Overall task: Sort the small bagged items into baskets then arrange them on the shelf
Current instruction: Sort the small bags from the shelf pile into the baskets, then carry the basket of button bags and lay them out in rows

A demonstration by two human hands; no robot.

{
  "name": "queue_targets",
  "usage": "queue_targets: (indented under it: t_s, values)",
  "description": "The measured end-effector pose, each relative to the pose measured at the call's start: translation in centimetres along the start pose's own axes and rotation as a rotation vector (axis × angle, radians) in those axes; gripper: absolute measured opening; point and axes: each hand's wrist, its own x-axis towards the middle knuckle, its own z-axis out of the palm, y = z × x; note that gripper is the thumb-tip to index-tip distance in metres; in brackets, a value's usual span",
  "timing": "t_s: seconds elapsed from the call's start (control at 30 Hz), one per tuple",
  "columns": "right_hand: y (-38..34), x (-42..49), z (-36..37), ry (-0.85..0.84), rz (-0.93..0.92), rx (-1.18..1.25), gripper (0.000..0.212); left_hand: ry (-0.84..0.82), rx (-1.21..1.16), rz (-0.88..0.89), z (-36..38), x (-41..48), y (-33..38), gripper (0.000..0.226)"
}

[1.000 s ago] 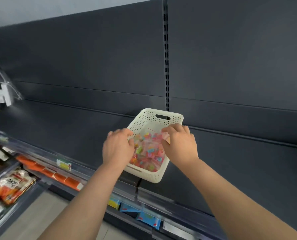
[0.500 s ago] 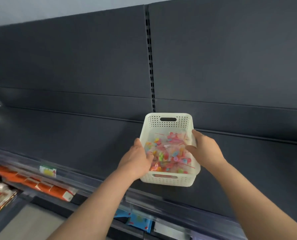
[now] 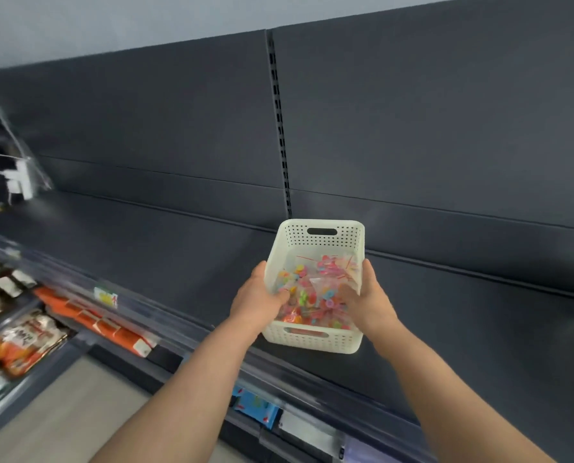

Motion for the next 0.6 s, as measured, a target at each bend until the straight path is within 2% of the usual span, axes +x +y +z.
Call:
queue_targets:
  t_s: [0.07, 0.27, 0.4, 0.6]
  values:
    - [-0.7, -0.2, -0.6, -0.016, -0.031, 0.030, 0.054, 0.035, -0.114, -0.017, 0.1, -0.9, 0.7, 0.053]
    - [-4.2, -0.5, -0.4, -0.126, -0.193, 0.010, 0.062, 0.270, -0.262, -0.009, -2.7, -5.0, 0.6, 0.052]
    - [-6.6, -2.4, 3.5, -0.283, -0.297, -0.026, 0.059, 0.386, -0.344, -0.101, -5.5, -9.2, -3.0, 0.047]
    - [-8.7, -6.7, 12.1, -0.494, -0.403, -0.128, 0.053, 0.555, -0.399, -0.293, -10.1, -15.3, -9.4, 0.053]
